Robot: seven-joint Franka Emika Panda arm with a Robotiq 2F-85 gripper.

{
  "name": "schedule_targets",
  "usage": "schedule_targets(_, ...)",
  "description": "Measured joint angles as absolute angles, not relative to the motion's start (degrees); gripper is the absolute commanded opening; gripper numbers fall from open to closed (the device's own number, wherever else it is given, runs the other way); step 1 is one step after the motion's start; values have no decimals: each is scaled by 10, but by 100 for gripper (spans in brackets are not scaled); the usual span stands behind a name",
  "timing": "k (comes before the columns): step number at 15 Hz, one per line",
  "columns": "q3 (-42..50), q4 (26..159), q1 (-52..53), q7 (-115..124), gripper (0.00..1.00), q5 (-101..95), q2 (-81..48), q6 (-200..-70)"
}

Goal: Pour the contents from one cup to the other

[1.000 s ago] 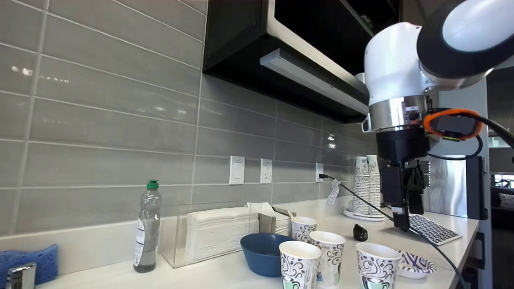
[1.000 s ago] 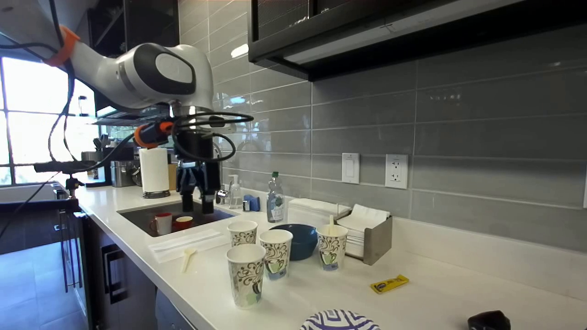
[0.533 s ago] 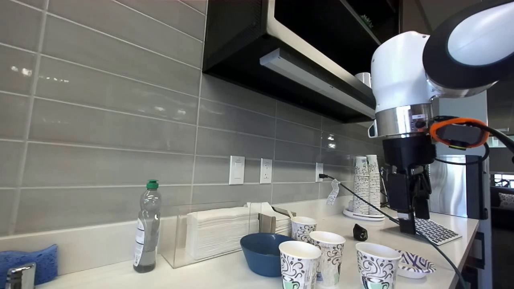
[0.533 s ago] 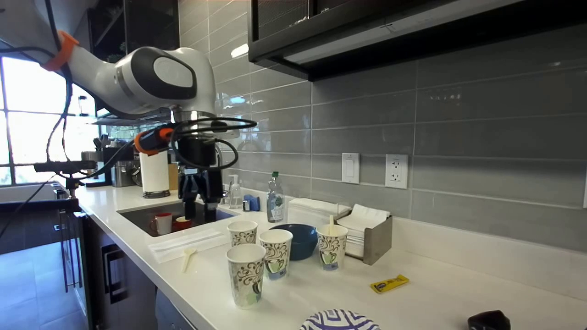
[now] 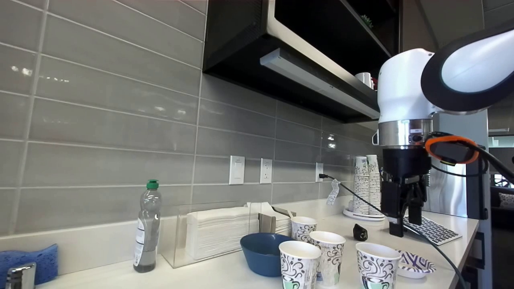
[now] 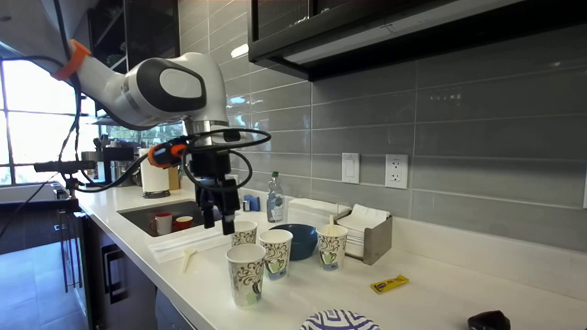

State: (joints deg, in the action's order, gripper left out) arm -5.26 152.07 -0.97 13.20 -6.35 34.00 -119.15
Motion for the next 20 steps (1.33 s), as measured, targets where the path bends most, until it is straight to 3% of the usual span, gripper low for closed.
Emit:
schedule_targets(14,-22,1574,-66,108,100,-112,270,-1416)
schedule_targets(15,-18,1574,-67,104,97,-112,264,-1425)
schedule_targets(16,-15,1574,-67,99,74,-112,257,-1434)
schedule_targets(18,-7,1574,-67,88,69,-112,246,-1449)
schedule_targets(20,-1,1574,-67,80,54,-112,237,-1459)
